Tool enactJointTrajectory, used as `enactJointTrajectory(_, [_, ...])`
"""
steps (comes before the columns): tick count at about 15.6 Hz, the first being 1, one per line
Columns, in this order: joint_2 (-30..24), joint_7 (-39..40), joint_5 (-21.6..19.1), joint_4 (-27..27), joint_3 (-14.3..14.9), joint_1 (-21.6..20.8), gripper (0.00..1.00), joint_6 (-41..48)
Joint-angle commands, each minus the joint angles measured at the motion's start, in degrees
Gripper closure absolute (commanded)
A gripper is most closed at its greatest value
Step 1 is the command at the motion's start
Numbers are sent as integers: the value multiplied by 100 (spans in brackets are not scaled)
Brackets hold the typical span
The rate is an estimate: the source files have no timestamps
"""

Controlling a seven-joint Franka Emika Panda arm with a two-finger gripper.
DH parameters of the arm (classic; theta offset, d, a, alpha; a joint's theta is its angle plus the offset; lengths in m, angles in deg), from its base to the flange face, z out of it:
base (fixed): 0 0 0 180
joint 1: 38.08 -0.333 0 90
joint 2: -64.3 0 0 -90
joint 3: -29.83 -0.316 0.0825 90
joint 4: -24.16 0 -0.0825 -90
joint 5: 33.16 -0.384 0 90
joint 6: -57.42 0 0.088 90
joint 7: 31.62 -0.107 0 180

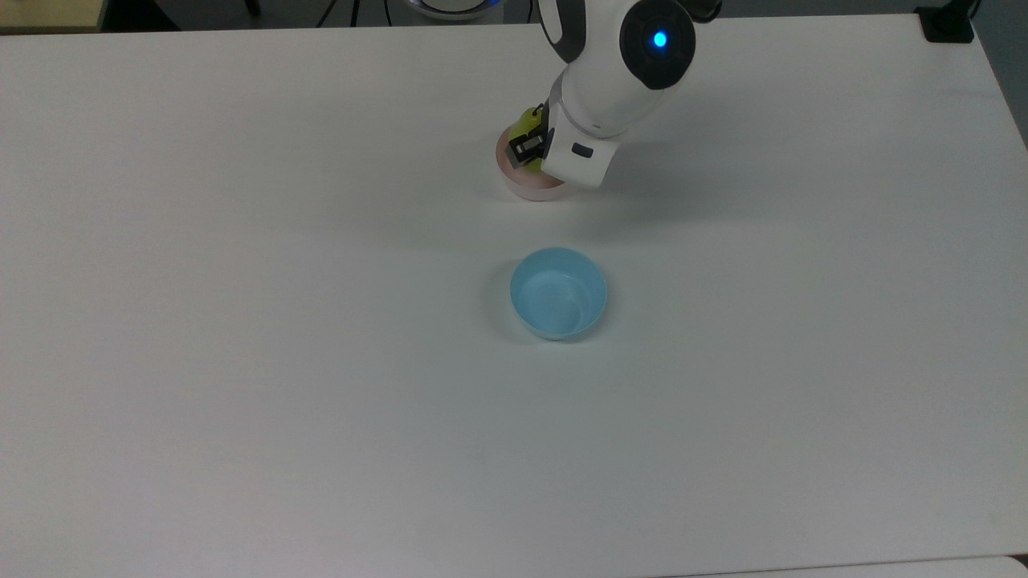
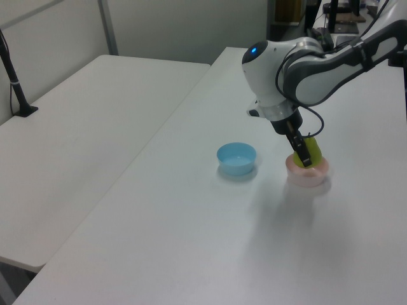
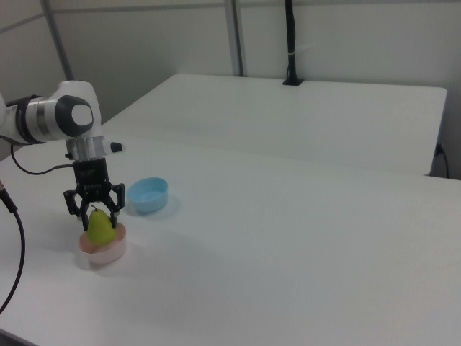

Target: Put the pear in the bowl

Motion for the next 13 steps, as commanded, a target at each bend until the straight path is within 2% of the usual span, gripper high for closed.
enactJointTrajectory(1, [-57,-114,-43,49,126,-127,1,4])
enactJointTrajectory(9, [-347,-360,-61,-179,91,-39,0,83])
enactJointTrajectory(10, [-495,-456,-61,-214,82,48,0,100])
enactJointTrajectory(13, [-979,-799,-61,-372,-58,688,0,83])
